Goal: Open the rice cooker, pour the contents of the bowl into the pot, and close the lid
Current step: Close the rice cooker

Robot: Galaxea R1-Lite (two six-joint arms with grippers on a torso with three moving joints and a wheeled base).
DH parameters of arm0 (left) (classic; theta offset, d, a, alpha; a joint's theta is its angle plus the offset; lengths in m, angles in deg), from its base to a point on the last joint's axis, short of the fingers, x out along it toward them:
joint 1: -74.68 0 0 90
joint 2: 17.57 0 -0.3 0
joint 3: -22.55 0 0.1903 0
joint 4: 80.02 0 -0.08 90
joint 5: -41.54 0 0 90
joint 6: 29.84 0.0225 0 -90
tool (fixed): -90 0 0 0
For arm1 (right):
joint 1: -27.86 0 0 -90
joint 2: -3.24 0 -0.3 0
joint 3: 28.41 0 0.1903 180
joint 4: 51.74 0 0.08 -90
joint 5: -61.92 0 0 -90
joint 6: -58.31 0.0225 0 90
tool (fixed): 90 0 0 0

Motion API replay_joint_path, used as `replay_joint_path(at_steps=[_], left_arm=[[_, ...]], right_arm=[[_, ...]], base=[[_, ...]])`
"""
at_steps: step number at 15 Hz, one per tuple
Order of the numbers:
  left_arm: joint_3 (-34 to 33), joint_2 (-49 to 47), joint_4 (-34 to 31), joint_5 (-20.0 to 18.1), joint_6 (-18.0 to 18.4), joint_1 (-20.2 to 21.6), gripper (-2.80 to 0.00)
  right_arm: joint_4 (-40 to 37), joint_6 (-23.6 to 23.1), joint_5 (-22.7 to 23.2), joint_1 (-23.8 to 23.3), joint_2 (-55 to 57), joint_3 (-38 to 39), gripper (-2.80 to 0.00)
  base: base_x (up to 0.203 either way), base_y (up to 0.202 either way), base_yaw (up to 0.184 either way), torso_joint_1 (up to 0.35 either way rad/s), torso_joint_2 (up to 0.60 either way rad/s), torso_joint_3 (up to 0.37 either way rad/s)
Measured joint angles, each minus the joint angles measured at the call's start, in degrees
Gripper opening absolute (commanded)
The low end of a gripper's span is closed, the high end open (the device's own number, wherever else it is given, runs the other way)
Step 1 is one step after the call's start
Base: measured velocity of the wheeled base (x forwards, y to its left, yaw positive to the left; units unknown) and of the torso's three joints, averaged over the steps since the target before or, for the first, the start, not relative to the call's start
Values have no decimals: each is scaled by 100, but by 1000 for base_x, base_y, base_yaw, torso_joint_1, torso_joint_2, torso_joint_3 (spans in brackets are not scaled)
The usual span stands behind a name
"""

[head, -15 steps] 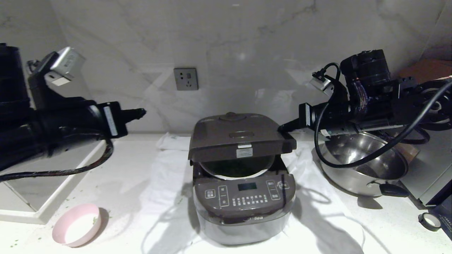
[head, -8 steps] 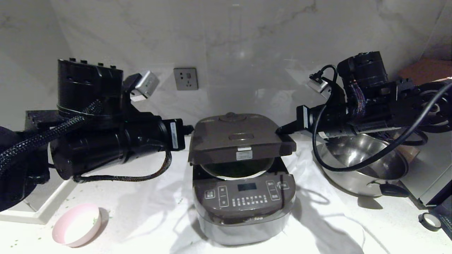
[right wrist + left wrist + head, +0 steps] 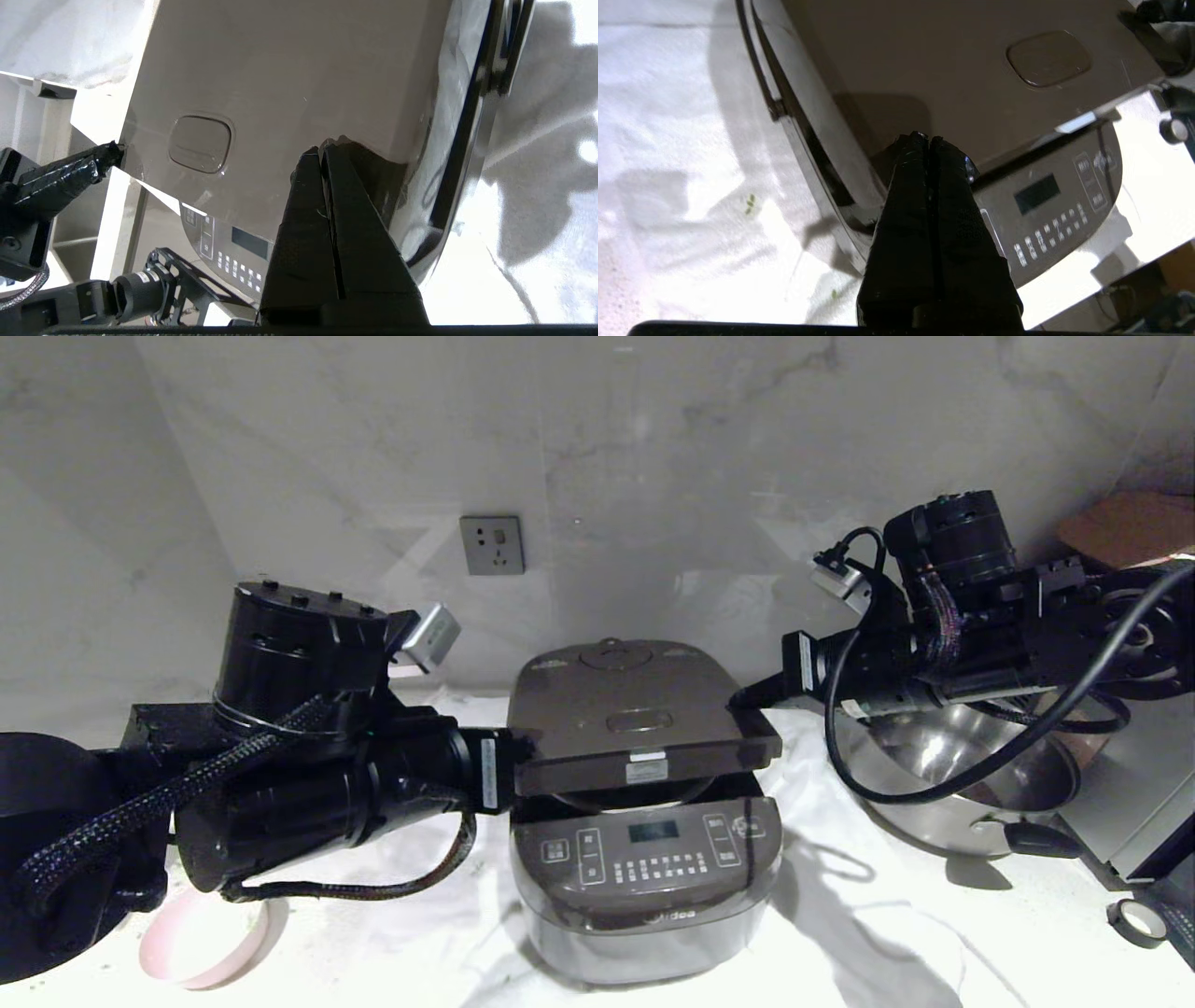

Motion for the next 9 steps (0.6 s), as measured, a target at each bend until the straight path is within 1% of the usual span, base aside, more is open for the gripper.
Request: replay_joint_path(at_steps=[3,6,9], left_arm=[[-23,-83,45,-2,-49,-44,-280],[-138,-247,360,17,-60,-110,-280],[-226,-445,713,219,-57,-169,-280]], right_arm=[[20,2,9,2,-51,98,-280],[24,45,17,26,-137,267,-280],[394,258,17,108,-221,638,-280]], base=[[0,0,0,0,0,0],[0,0,0,0,0,0],[0,0,0,0,0,0]])
